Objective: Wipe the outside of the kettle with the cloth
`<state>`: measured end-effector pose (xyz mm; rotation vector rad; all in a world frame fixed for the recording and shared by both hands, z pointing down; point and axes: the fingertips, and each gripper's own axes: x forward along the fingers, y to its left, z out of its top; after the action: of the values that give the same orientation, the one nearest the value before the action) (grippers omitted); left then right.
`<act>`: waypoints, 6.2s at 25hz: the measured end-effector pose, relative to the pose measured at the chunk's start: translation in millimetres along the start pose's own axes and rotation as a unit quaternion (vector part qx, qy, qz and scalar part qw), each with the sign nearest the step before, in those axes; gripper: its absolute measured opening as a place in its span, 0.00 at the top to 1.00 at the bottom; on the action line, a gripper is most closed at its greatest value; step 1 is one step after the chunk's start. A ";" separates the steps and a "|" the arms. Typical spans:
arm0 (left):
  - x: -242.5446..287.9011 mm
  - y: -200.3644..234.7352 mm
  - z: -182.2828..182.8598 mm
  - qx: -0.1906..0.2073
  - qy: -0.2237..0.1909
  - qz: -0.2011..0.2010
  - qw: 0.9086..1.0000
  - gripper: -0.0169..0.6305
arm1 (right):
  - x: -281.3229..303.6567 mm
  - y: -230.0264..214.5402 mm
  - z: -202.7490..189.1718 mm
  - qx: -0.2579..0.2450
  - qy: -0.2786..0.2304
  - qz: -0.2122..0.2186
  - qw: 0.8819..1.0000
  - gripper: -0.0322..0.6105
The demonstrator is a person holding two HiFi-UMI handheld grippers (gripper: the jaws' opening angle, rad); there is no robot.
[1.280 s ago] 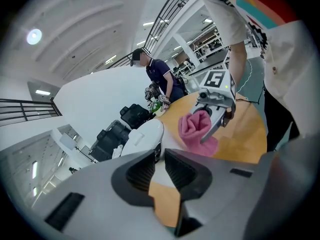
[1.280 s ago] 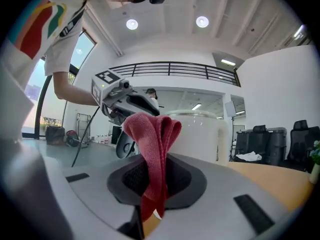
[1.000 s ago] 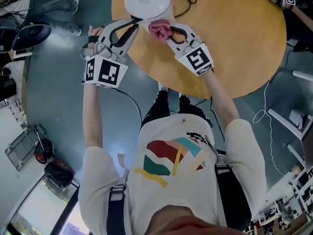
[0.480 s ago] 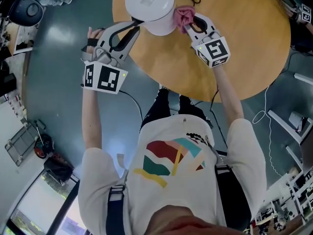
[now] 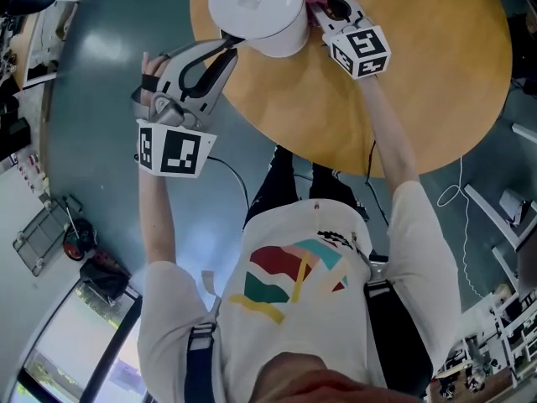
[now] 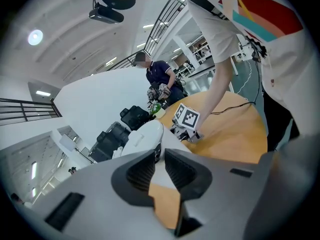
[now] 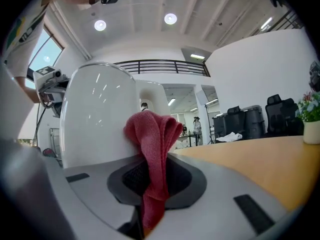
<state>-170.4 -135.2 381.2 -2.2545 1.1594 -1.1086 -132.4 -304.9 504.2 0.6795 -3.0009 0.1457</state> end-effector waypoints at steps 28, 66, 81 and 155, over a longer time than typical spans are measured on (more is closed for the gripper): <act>-7.7 11.7 -14.6 0.034 0.003 0.009 0.999 0.81 | -69.7 41.7 138.0 -0.117 -0.010 0.089 0.989 0.88; -16.9 11.2 -14.0 -0.021 -0.026 -0.014 0.999 0.81 | -49.8 163.5 125.2 -0.658 0.292 0.220 0.658 0.88; -20.5 22.6 -28.1 0.017 -0.052 -0.044 0.998 0.81 | -78.5 130.3 154.8 -0.567 0.271 0.121 0.768 0.88; 56.7 110.6 27.3 -0.180 -0.092 0.054 0.978 0.91 | -17.0 -9.5 -23.1 -0.471 0.322 -0.053 0.820 0.88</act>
<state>-185.8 -247.1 322.4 -2.4580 1.4801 -0.6722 -112.0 -303.8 526.6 0.5018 -1.9797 -0.8687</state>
